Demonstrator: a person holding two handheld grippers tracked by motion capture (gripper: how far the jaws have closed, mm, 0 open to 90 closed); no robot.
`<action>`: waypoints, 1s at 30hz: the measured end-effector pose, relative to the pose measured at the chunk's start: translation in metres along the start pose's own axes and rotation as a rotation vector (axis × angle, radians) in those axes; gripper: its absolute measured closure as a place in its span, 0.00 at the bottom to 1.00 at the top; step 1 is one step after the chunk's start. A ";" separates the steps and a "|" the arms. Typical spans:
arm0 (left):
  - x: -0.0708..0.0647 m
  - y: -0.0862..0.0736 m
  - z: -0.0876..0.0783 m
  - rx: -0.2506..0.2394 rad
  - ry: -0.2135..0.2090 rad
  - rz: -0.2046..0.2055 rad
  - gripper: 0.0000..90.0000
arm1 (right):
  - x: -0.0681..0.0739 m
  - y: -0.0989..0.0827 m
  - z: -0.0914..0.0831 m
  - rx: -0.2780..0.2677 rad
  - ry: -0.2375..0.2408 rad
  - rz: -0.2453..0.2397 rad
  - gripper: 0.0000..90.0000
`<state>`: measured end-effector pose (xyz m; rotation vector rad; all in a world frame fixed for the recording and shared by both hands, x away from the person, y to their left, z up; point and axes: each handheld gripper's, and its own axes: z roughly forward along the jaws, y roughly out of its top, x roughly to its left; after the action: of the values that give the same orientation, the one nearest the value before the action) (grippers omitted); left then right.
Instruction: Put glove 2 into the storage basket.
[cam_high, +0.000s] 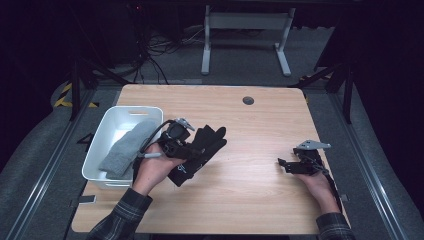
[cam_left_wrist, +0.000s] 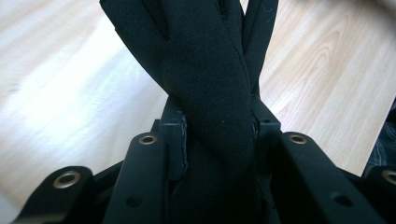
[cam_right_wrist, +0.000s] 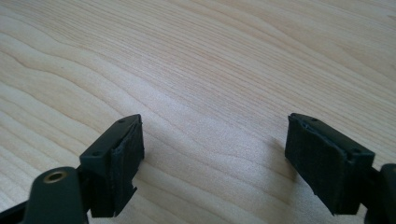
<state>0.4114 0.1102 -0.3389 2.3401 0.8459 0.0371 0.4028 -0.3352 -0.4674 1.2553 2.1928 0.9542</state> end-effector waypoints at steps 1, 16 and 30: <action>0.003 0.001 -0.005 -0.005 0.011 -0.002 0.75 | 0.000 0.000 0.000 0.000 0.000 0.000 0.22; 0.065 -0.020 -0.075 -0.053 0.128 -0.138 0.75 | 0.000 0.000 0.000 0.000 0.001 0.000 0.22; 0.123 -0.078 -0.089 -0.013 0.172 -0.307 0.74 | 0.000 0.000 0.000 0.000 0.000 0.001 0.22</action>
<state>0.4438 0.2777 -0.3361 2.1929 1.2780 0.1146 0.4030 -0.3349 -0.4675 1.2566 2.1922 0.9547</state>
